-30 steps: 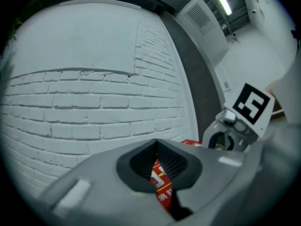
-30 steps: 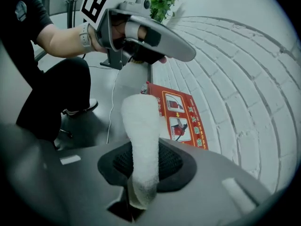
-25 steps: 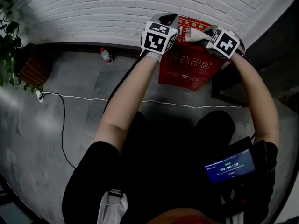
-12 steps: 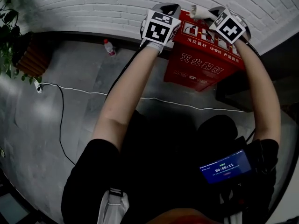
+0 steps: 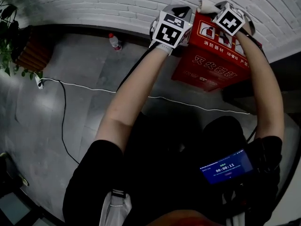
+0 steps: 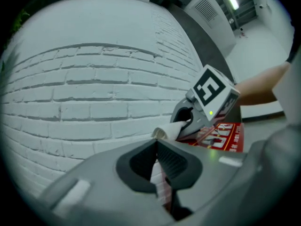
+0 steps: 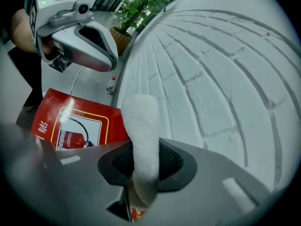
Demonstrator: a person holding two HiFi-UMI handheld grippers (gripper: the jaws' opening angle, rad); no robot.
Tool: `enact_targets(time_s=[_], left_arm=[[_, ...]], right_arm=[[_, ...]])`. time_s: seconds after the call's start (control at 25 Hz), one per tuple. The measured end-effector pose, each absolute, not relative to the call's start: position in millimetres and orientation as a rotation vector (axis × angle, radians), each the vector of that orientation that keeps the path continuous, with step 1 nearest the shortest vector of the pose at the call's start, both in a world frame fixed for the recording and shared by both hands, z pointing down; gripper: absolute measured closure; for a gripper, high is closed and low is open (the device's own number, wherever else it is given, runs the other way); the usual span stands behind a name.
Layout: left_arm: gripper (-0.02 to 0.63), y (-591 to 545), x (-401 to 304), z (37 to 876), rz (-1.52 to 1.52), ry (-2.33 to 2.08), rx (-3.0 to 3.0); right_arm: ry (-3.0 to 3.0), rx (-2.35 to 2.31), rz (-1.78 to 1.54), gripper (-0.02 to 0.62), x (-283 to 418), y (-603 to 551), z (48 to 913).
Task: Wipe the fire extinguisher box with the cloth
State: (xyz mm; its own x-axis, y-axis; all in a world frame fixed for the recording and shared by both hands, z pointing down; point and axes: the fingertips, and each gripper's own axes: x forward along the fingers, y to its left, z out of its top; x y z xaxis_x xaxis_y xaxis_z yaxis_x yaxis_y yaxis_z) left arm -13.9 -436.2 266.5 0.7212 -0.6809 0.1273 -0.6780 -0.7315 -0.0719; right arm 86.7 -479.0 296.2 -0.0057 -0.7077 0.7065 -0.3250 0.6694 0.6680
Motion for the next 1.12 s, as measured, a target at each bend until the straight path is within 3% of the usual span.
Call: enact_targets(time_s=[0.56, 1.12], left_arm=[[0.604, -415.9, -27.0, 265.8, -0.226, 1.163, -2.878], [0.604, -351.8, -53.3, 221.1, -0.220, 1.158, -2.798]], right_arm=[[-1.638, 0.655, -0.158, 0.502, 62.1, -408.1, 323.6], [-1.605, 0.563, -0.169, 0.503, 33.7, -321.7, 329.2]])
